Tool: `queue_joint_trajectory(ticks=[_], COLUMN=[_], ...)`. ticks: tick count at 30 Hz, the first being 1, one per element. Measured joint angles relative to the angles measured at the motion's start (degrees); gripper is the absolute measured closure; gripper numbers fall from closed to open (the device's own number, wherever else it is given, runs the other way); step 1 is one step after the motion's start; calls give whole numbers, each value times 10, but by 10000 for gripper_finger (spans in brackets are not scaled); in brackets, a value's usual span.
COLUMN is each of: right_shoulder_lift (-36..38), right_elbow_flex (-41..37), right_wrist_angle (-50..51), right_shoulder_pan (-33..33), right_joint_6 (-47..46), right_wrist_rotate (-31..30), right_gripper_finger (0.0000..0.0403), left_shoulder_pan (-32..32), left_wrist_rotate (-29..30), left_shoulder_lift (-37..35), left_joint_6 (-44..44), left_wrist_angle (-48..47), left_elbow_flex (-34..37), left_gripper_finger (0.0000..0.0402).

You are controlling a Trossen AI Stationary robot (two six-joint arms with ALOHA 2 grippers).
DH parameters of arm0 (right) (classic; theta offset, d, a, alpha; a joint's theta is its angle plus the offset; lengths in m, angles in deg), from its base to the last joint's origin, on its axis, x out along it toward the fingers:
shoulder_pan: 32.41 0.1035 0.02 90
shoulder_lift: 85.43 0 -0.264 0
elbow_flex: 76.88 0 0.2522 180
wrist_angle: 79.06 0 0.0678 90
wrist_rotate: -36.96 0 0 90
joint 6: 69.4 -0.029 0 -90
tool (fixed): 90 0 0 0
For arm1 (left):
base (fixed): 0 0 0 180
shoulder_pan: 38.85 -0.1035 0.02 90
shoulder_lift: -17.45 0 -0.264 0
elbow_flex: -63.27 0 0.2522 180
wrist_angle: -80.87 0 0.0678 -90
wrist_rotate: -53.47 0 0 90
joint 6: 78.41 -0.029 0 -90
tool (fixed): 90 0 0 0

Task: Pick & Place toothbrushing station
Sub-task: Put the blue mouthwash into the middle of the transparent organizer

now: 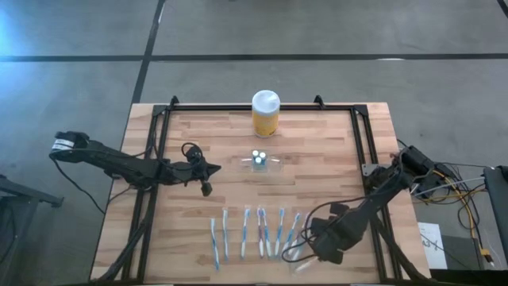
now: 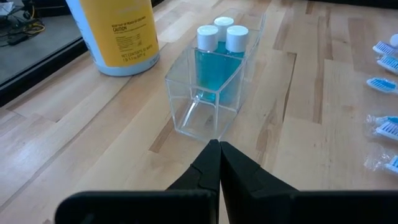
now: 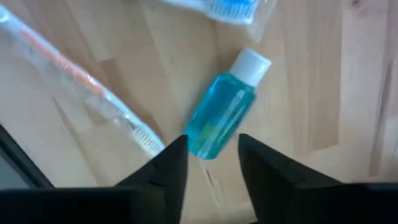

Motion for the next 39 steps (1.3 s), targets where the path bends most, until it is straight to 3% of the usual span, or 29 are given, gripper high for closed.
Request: queue_joint_trajectory(ticks=[11, 23, 31, 39], right_shoulder_lift=[0, 49, 52, 50], right_elbow_flex=[-71, -211, -240, -236], right_wrist_angle=[-48, -225, -240, -228], right_shoulder_pan=[-2, 2, 3, 3], right_joint_6=[-41, -131, -117, -81], right_wrist_rotate=[0, -16, -18, -30], right_gripper_finger=[147, 102, 122, 229], left_shoulder_pan=[0, 0, 0, 0], left_wrist_rotate=[0, 0, 0, 0], left_shoulder_lift=[0, 0, 0, 0], left_joint_6=[1, 2, 2, 2], left_wrist_angle=[-2, -4, -5, -4], left_elbow_flex=[0, 0, 0, 0], left_gripper_finger=[394, 394, 394, 394])
